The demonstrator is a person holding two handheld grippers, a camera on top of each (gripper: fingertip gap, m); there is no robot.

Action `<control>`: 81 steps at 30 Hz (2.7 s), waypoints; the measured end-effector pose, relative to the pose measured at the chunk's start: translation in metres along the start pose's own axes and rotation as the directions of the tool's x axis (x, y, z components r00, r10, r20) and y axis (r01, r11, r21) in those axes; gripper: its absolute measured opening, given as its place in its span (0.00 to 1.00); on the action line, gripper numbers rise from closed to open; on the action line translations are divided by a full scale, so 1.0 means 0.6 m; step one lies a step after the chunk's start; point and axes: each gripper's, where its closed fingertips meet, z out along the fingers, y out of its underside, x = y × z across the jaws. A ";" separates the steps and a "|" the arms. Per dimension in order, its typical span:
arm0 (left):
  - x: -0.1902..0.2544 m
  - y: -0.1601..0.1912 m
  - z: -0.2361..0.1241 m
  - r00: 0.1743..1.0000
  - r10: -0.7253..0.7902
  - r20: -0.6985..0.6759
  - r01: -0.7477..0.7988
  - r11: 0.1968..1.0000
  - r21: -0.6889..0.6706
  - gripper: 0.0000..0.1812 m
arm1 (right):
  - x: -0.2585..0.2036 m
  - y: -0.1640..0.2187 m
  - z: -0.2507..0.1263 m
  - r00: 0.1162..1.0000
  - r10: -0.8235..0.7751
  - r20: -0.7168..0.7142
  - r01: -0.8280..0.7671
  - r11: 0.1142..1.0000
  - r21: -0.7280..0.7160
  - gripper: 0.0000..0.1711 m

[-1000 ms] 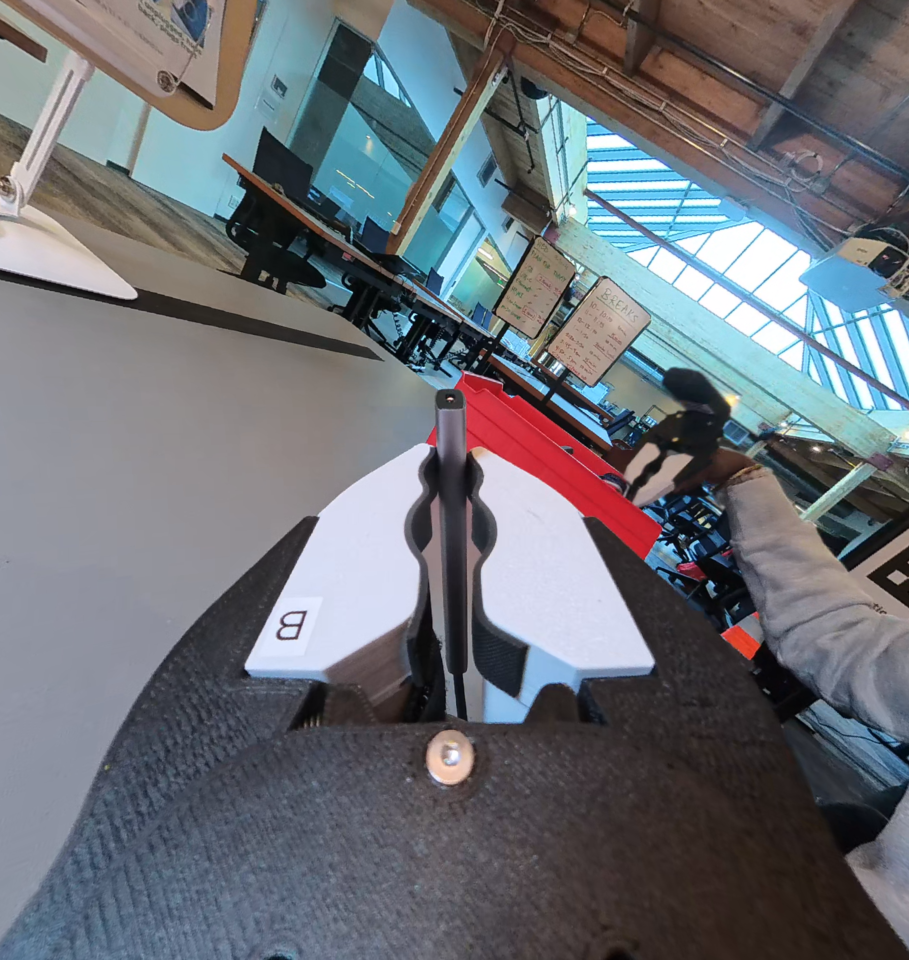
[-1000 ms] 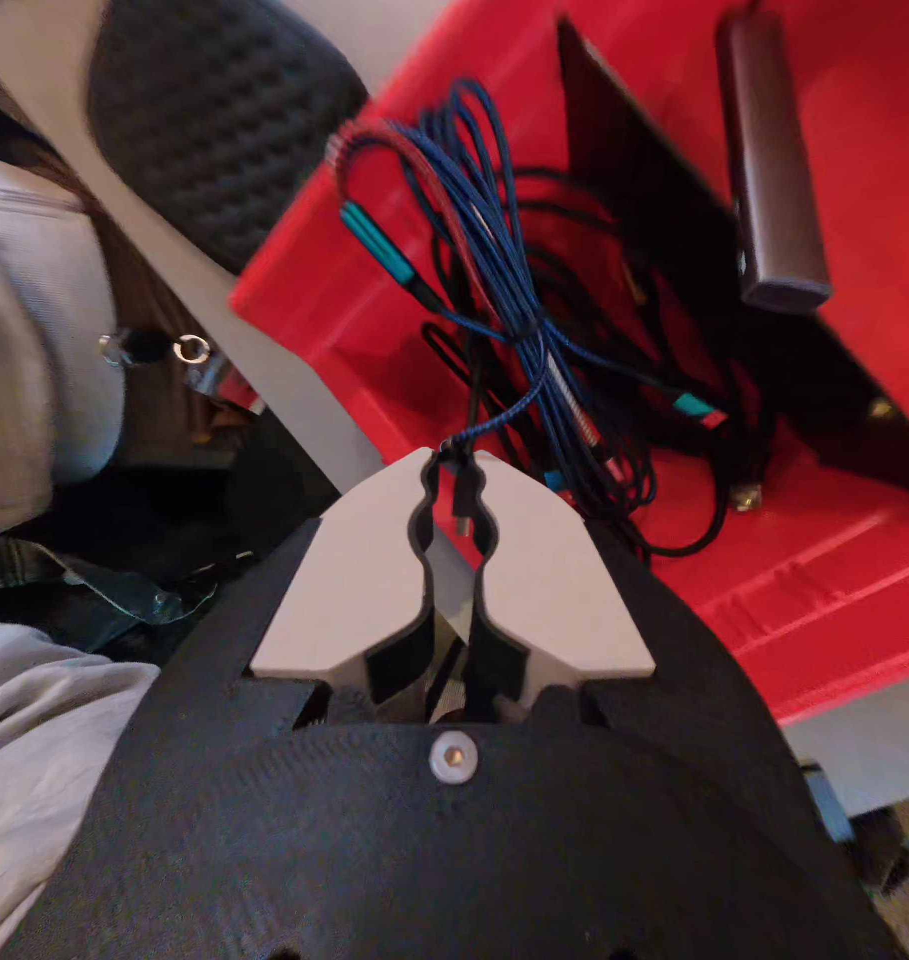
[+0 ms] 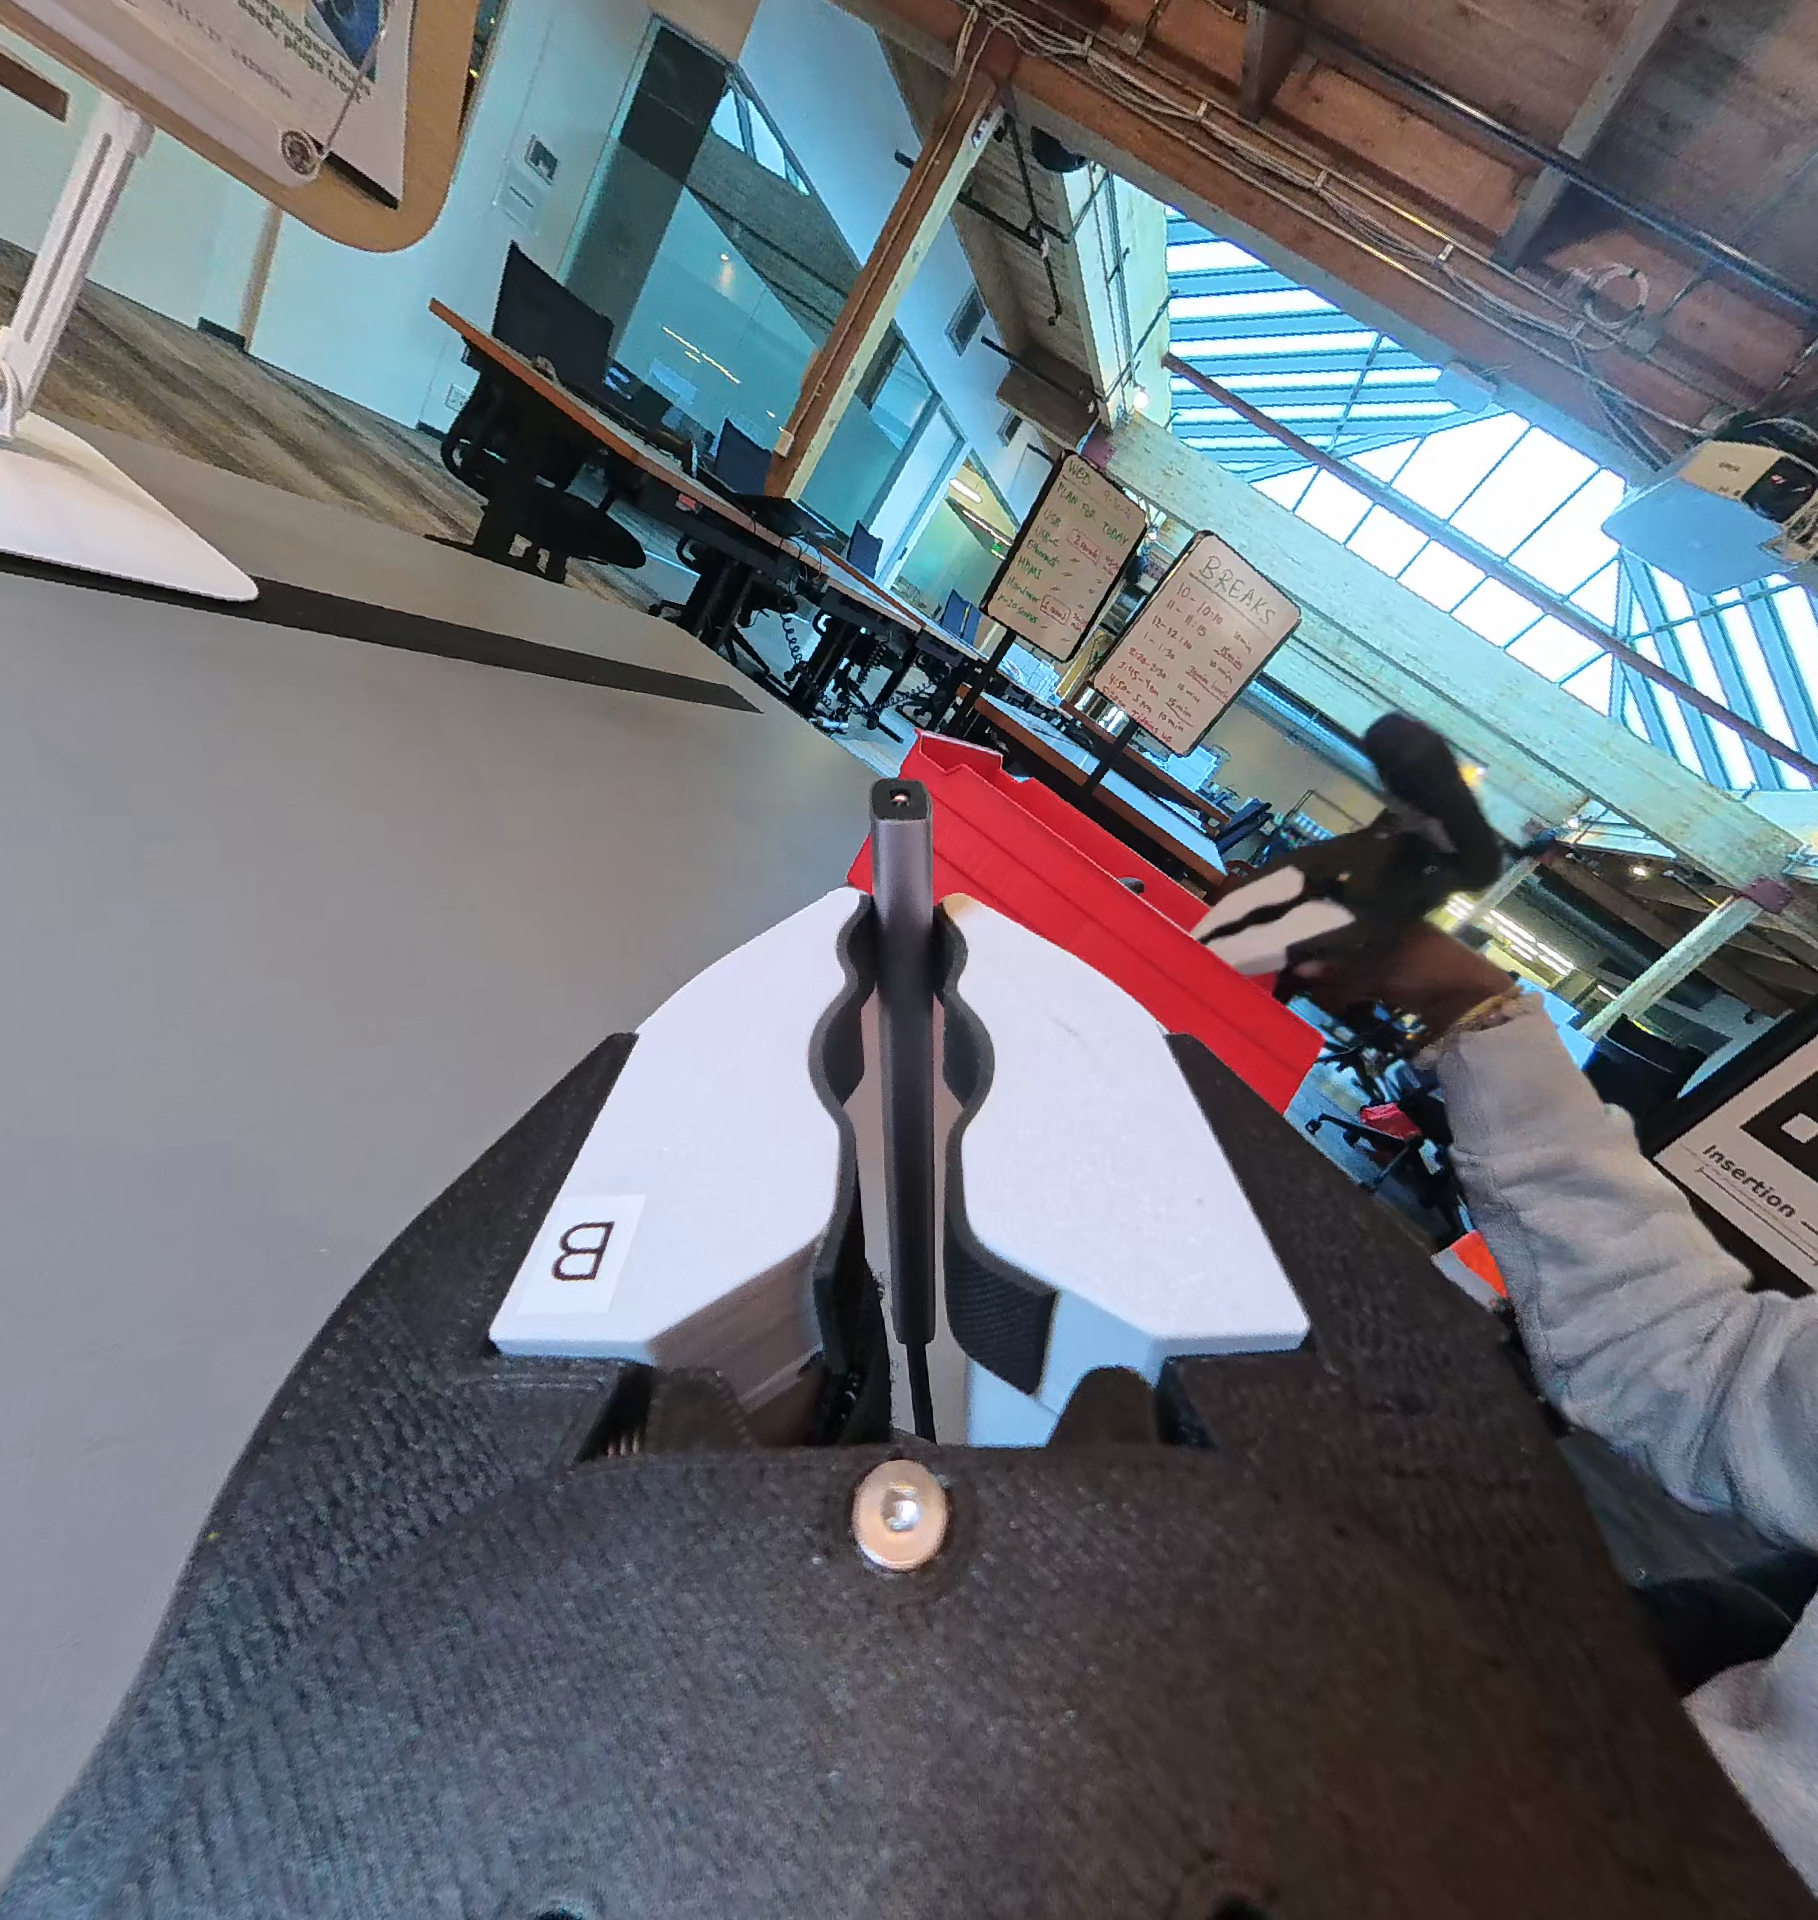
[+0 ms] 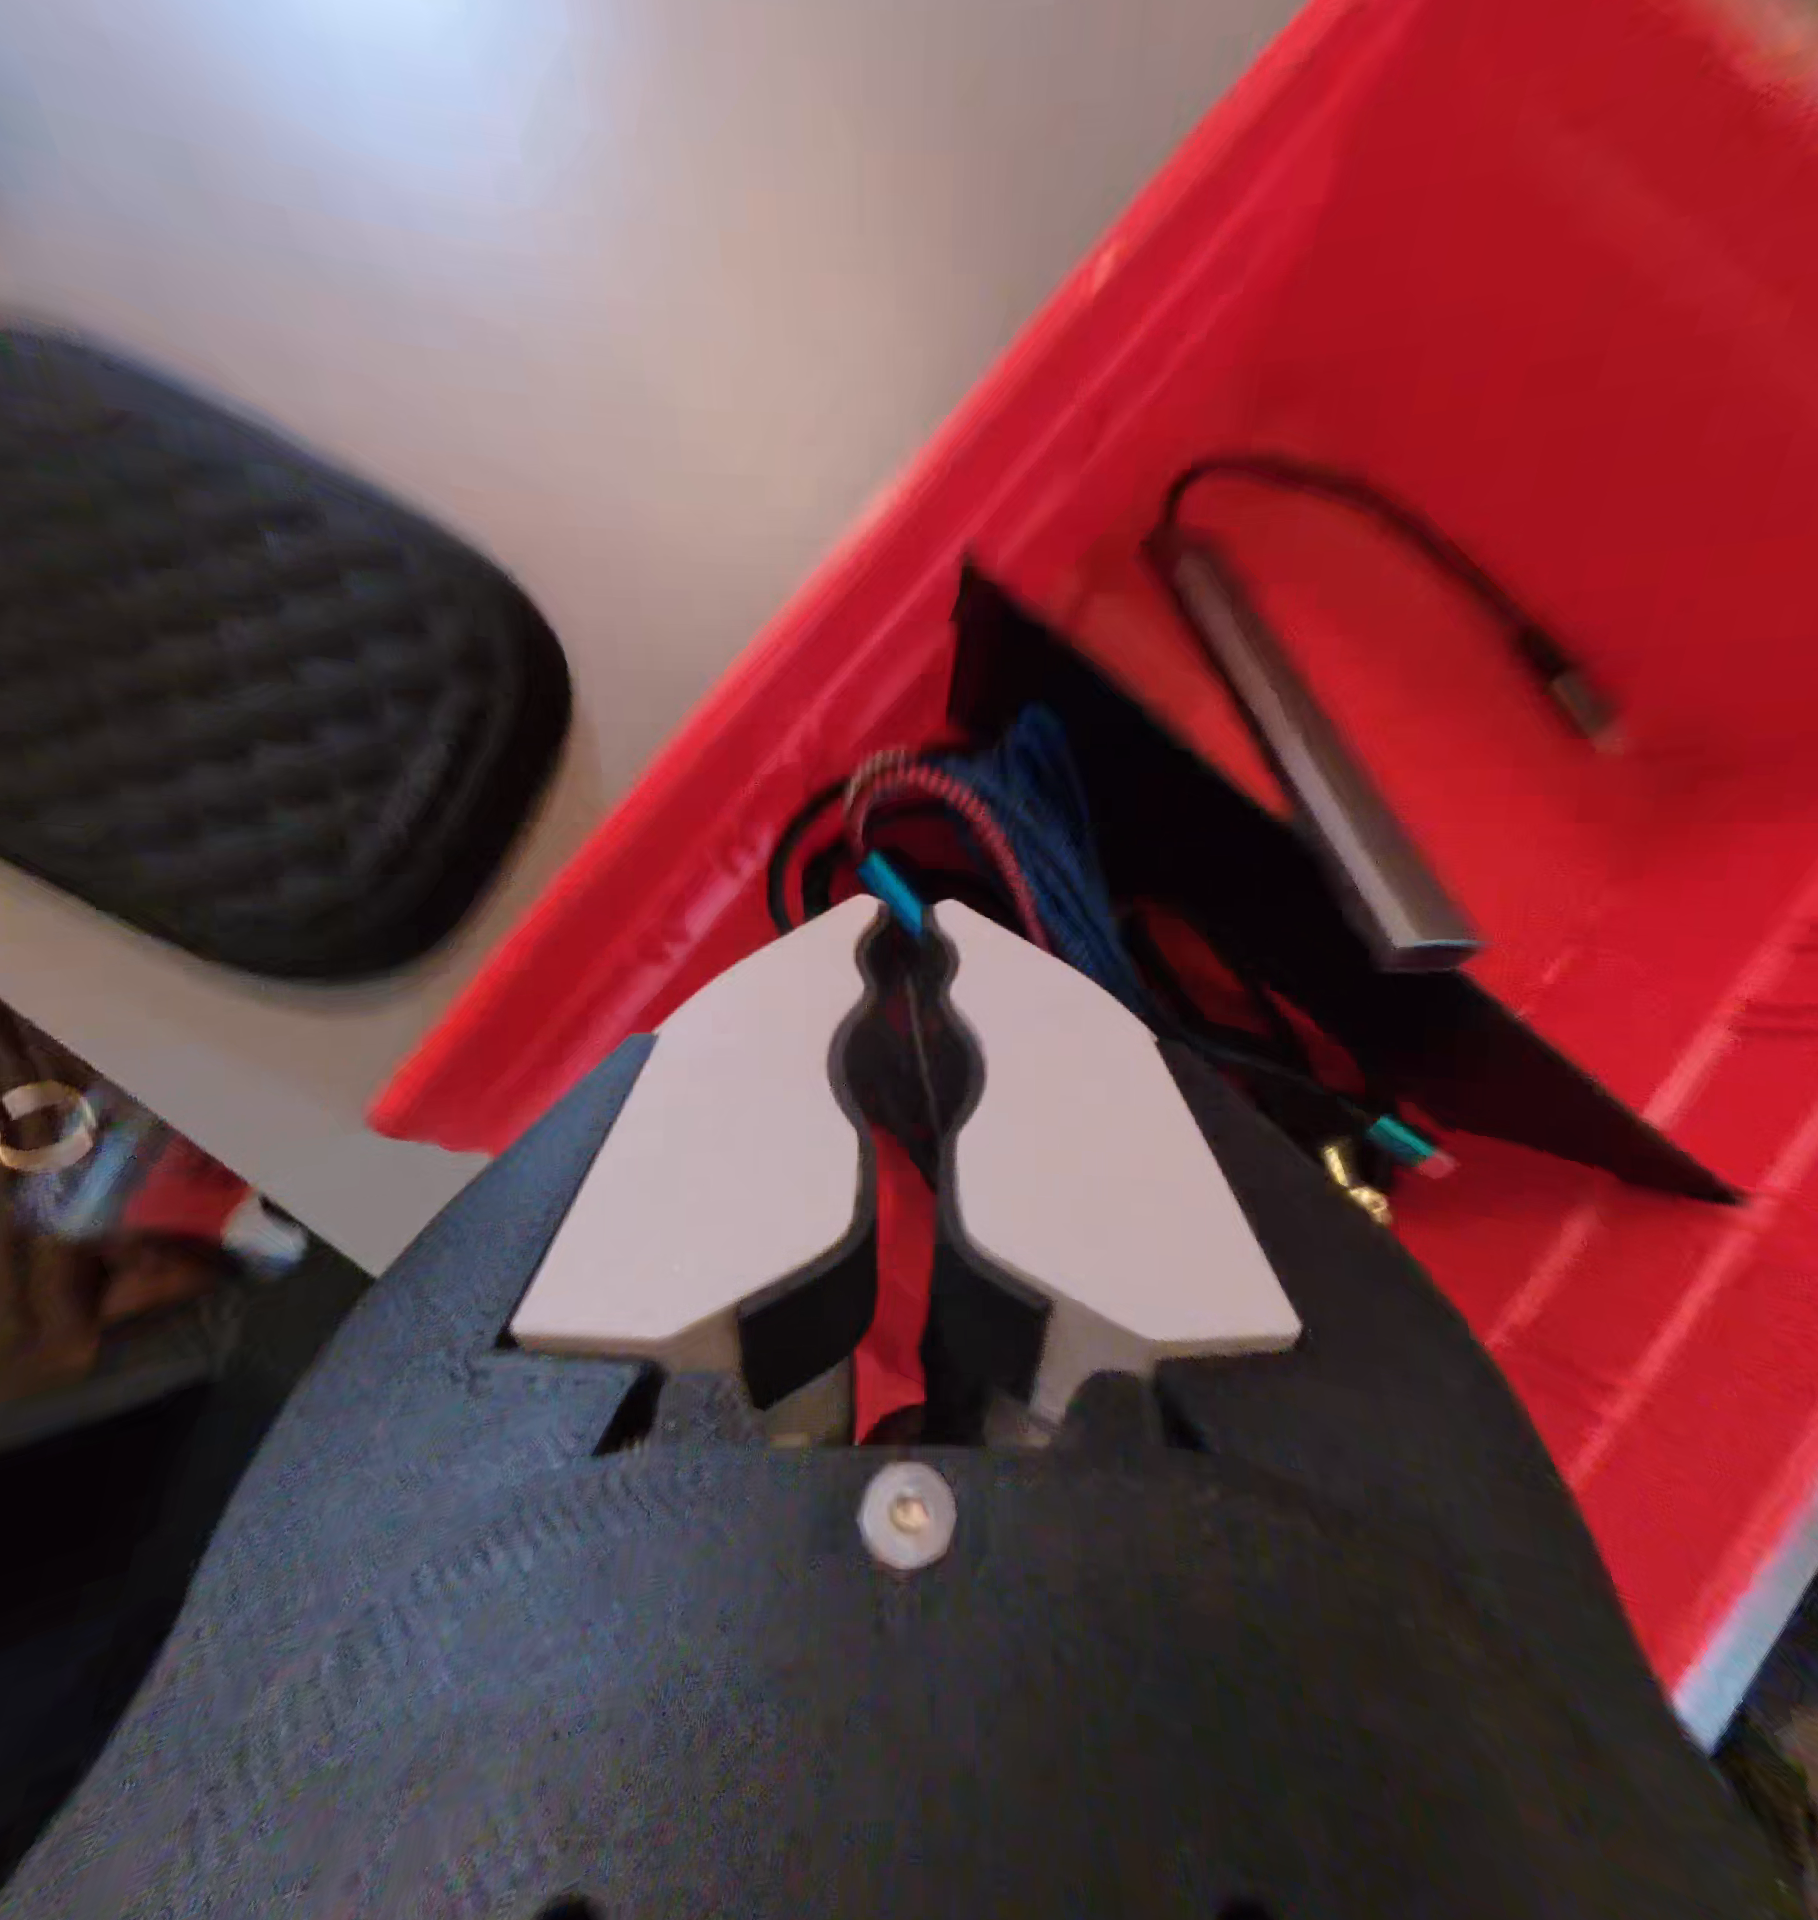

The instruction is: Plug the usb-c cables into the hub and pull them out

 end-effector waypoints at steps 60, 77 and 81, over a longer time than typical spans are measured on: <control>0.085 -0.047 -0.016 0.958 0.039 -0.285 0.020 0.979 0.201 0.29 | 0.150 -0.061 0.014 0.891 -0.450 -0.061 0.440 0.889 -0.124 0.19; 0.086 -0.036 -0.009 0.961 0.046 -0.274 -0.001 0.987 0.160 0.28 | 0.164 -0.004 0.017 0.991 -0.102 0.087 0.122 0.959 -0.256 0.05; 0.086 -0.031 -0.007 0.961 0.046 -0.274 -0.006 0.989 0.146 0.28 | 0.171 0.009 0.036 0.993 -0.024 0.117 0.067 0.920 -0.387 0.04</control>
